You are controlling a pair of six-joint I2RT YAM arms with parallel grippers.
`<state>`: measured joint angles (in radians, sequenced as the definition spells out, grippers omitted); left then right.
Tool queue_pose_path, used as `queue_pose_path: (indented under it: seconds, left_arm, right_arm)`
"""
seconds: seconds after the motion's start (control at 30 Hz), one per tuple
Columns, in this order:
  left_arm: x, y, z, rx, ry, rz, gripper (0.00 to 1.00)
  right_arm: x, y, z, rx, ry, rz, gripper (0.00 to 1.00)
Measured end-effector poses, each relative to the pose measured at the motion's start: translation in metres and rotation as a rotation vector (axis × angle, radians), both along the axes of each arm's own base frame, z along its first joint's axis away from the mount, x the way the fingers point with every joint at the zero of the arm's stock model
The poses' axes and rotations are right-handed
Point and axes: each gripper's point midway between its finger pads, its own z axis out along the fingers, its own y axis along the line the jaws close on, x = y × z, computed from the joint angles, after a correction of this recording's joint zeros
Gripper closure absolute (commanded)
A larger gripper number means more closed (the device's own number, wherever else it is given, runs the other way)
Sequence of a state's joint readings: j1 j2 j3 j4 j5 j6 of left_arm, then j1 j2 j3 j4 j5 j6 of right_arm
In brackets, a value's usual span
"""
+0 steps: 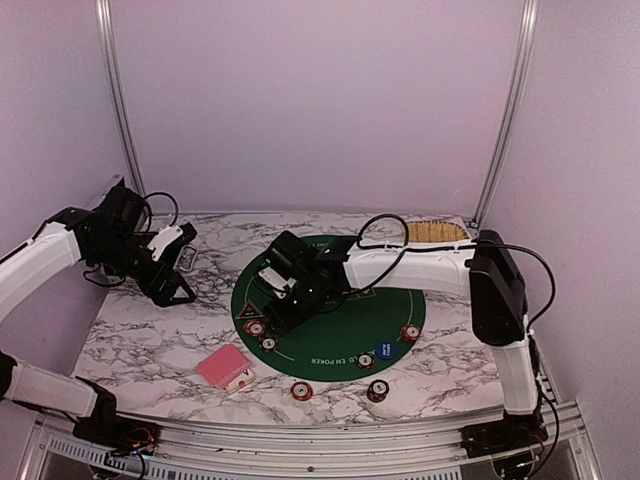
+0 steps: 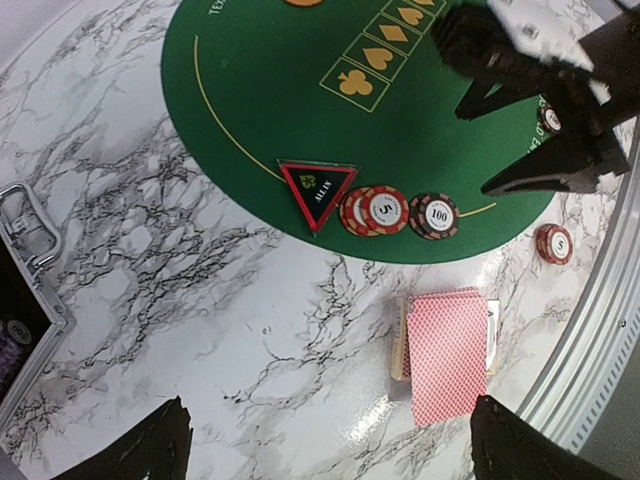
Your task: Distribute texas hold em gaming equipment
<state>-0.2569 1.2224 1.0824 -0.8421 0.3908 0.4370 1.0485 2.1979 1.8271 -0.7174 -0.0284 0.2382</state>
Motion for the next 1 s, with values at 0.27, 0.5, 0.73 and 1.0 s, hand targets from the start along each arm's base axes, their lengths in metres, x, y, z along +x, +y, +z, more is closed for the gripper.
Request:
queue_pose_path:
  seconds: [0.27,0.5,0.73,1.0]
  left_arm:
    - [-0.019,-0.011,-0.034,0.046,0.099,-0.049,0.01]
    - [-0.020,-0.007,-0.040,0.085,0.099,-0.048,0.01]
    - [-0.016,0.000,-0.036,0.130,0.069,-0.049,0.01]
    - [-0.013,0.004,-0.035,0.166,0.051,-0.057,0.01]
  right_arm:
    - [-0.021,0.006,0.058,0.173,-0.010,0.031,0.51]
    - [-0.053,0.033,0.029,0.191,0.073,0.114,0.95]
    - [-0.041,0.045,-0.005,0.102,0.034,0.075,1.00]
    - [-0.041,0.049,-0.020,0.071,0.031,0.072,1.00]
